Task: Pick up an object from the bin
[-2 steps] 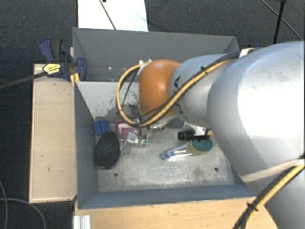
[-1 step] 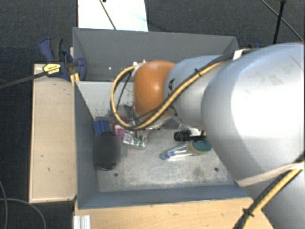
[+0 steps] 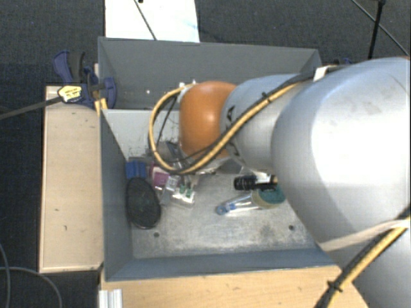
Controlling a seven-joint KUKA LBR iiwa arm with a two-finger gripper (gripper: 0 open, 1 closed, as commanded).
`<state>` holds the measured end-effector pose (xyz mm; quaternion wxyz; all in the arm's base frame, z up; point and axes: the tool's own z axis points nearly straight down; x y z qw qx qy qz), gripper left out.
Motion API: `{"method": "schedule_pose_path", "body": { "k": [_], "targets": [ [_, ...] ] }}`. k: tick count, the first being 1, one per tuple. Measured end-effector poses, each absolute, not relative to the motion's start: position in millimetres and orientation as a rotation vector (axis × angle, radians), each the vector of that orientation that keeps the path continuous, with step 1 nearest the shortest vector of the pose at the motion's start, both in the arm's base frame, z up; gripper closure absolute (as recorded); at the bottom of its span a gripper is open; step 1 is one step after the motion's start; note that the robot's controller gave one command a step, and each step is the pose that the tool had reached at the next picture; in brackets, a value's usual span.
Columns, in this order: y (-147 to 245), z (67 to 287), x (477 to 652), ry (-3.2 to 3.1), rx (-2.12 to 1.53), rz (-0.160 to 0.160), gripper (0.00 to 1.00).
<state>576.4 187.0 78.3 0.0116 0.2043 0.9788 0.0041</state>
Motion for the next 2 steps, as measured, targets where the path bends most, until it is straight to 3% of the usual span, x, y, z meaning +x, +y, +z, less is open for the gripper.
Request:
{"method": "schedule_pose_path", "body": {
  "k": [1,2],
  "targets": [
    [187.5,163.5,578.3,3.069,0.639,0.007,1.0],
    [187.8,201.0,579.5,3.073,0.633,0.005,1.0]
  ]
}}
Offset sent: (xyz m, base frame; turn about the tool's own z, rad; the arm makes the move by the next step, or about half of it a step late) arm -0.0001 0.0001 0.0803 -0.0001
